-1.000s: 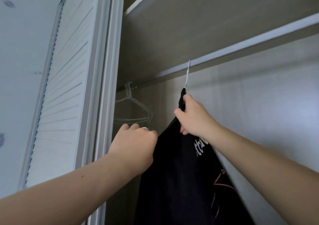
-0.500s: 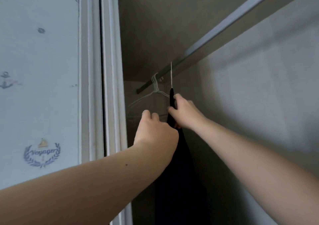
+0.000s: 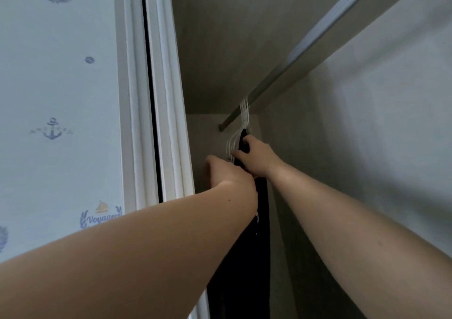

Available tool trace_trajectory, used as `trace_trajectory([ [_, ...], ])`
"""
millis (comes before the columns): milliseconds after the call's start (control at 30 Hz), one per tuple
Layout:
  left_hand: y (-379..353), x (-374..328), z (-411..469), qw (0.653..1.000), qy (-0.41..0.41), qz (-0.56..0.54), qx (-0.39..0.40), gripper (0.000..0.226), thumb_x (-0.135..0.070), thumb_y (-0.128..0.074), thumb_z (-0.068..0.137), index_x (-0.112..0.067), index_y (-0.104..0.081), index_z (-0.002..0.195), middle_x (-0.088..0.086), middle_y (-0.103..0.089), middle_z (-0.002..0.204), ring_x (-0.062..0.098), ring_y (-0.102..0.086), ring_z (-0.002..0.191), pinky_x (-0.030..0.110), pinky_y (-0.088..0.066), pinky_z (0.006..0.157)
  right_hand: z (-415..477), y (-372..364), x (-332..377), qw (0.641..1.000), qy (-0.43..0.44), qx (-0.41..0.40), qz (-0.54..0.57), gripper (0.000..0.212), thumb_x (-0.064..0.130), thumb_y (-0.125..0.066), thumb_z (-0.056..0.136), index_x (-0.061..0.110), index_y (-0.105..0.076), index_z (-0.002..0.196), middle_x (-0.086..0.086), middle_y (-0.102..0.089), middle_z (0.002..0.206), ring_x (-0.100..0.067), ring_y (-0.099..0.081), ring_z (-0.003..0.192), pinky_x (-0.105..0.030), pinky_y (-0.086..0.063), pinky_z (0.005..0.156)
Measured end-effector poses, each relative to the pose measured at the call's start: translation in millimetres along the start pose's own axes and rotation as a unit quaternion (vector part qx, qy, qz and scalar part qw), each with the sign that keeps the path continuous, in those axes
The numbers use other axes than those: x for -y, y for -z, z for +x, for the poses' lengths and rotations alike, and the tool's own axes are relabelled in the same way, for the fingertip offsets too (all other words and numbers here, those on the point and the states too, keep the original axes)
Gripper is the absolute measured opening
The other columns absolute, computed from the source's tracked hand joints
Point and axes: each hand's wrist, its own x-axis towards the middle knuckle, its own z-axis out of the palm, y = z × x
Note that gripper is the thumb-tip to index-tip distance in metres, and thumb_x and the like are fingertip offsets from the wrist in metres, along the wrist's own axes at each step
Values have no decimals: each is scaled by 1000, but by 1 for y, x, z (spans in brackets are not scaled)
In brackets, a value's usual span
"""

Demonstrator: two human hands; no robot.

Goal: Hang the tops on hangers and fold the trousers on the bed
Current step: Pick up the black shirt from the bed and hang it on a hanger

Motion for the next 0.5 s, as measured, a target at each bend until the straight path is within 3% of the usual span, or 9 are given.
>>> trace_trajectory([
  [100,1,0,-6,1000,-12,8,5,21,-28,-43,100,-18,-57,112,8,-60,103,31,-57,107,52,-35,101,-12,7,-2,999,-12,-9,31,55,47,-60,96,19,-47,142,-11,-64,127,-27,-66,99,-36,-57,74],
  [233,4,5,-24,999,-26,41,-9,32,-37,-50,97,-16,-58,120,10,-63,111,35,-55,109,56,-34,102,-41,29,-2,1000,9,-14,17,52,50,-50,100,25,-43,146,-3,-60,126,-24,-56,122,-34,-46,91],
  [333,4,9,-48,995,-44,63,-66,51,-48,-52,96,-15,-52,136,14,-58,127,40,-45,125,60,-24,108,-68,46,2,995,48,-37,-75,59,54,-39,103,34,-23,156,-3,-32,159,-25,-25,147,-46,-27,116],
  [433,-4,20,-81,986,-63,63,-143,75,-63,-42,97,-12,-36,152,17,-41,152,45,-24,143,68,-4,113,-95,61,14,977,75,-62,-191,63,62,-27,101,43,-3,157,9,0,168,-18,6,154,-55,-6,120],
  [500,-14,31,-104,975,-76,48,-201,84,-70,-27,97,-12,-24,157,17,-23,163,46,-4,151,71,10,112,-112,68,26,964,89,-73,-238,68,68,-19,98,45,6,156,13,14,167,-16,18,153,-58,1,120],
])
